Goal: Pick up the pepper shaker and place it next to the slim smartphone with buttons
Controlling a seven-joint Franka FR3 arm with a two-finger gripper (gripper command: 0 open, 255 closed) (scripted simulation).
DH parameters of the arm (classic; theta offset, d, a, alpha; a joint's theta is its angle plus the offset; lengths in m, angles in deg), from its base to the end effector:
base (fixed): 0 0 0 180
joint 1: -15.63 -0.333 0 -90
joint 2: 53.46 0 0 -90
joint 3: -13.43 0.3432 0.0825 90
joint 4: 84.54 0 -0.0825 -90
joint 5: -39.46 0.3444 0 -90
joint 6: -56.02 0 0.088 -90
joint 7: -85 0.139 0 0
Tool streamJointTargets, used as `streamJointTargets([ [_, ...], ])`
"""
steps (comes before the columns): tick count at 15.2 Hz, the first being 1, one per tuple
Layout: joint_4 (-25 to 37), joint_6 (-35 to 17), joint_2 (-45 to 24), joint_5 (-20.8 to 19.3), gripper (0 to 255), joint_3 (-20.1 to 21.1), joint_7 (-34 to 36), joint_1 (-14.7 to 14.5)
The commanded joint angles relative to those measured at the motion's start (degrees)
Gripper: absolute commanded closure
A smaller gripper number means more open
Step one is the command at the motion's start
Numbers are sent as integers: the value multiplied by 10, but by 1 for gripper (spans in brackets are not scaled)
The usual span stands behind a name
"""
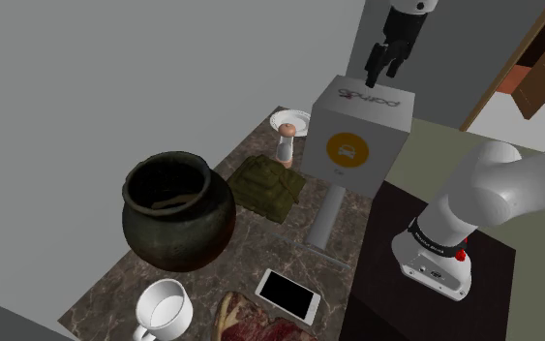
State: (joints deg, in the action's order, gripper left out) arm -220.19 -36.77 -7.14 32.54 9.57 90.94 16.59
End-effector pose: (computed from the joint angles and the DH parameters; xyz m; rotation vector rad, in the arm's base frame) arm 0.2464 -0.0441 0.5824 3.0587 -0.2547 0.0931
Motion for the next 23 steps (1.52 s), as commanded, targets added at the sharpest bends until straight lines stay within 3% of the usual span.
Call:
streamJointTargets([
  [1,0,0,0,0,0,0,0,0],
  [12,45,-151,-230,21,0,-17,-17,-23],
  [23,175,-235,-481,64,0,-22,-52,-40],
])
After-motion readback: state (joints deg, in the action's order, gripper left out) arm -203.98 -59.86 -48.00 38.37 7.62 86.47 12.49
